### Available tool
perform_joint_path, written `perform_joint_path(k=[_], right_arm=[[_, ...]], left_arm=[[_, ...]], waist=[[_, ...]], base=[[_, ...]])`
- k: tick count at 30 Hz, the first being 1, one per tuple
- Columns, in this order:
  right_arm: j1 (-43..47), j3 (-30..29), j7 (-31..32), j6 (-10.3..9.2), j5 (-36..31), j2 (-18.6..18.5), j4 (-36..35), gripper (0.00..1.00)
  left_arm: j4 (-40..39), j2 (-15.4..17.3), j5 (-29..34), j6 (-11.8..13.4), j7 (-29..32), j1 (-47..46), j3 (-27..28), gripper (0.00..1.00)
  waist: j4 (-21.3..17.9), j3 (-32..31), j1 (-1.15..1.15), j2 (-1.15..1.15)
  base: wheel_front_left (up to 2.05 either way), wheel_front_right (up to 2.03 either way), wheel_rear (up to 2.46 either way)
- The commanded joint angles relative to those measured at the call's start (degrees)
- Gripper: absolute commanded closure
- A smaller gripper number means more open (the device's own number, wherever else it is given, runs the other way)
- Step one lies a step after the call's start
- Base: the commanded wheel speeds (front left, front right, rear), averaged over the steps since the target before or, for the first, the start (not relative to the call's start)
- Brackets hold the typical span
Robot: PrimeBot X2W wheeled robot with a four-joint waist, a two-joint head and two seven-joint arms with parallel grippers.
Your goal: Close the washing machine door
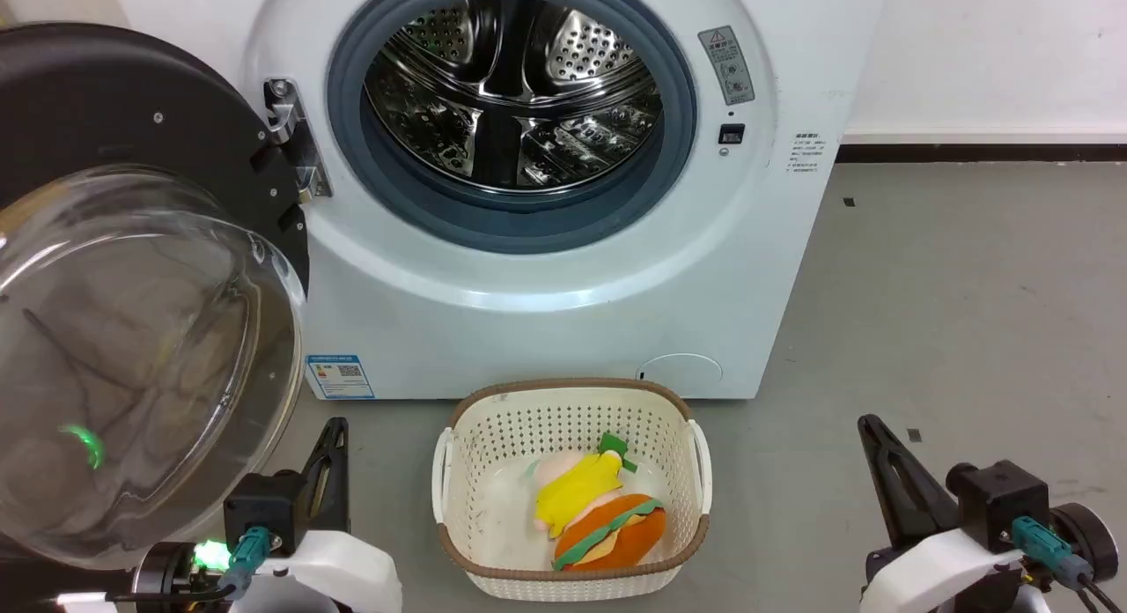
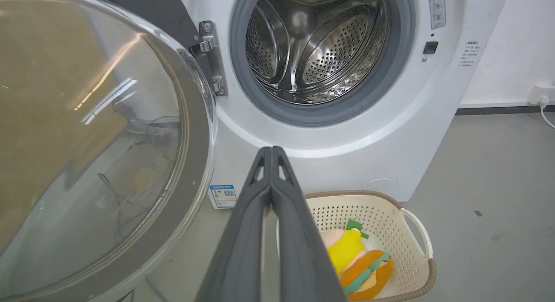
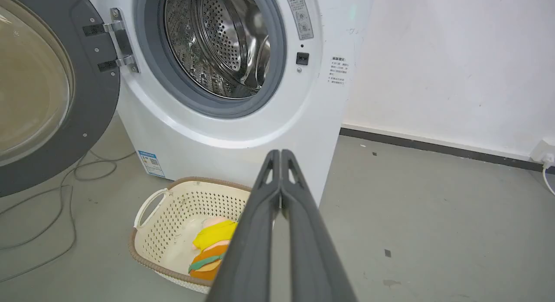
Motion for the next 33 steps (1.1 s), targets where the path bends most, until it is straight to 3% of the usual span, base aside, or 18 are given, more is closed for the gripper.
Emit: perform_joint_path(k=[1,33], right_arm=[[-0.82,-0.03,0.03,0.03,-0.44,0.17,0.14,1.00],[-0.82,-0.03,0.03,0.03,-0.44,0.17,0.14,1.00]], left_arm=[[-0.21,0.11,0.51,-0.25,0.02,-0.85,0.05,1.00],[-0.21,0.11,0.51,-0.25,0.02,-0.85,0.05,1.00]], waist=[[0.00,0.00,0.00,0.00],[0.00,0.00,0.00,0.00]], base=[[0.00,0.00,0.00],[0.00,0.00,0.00]])
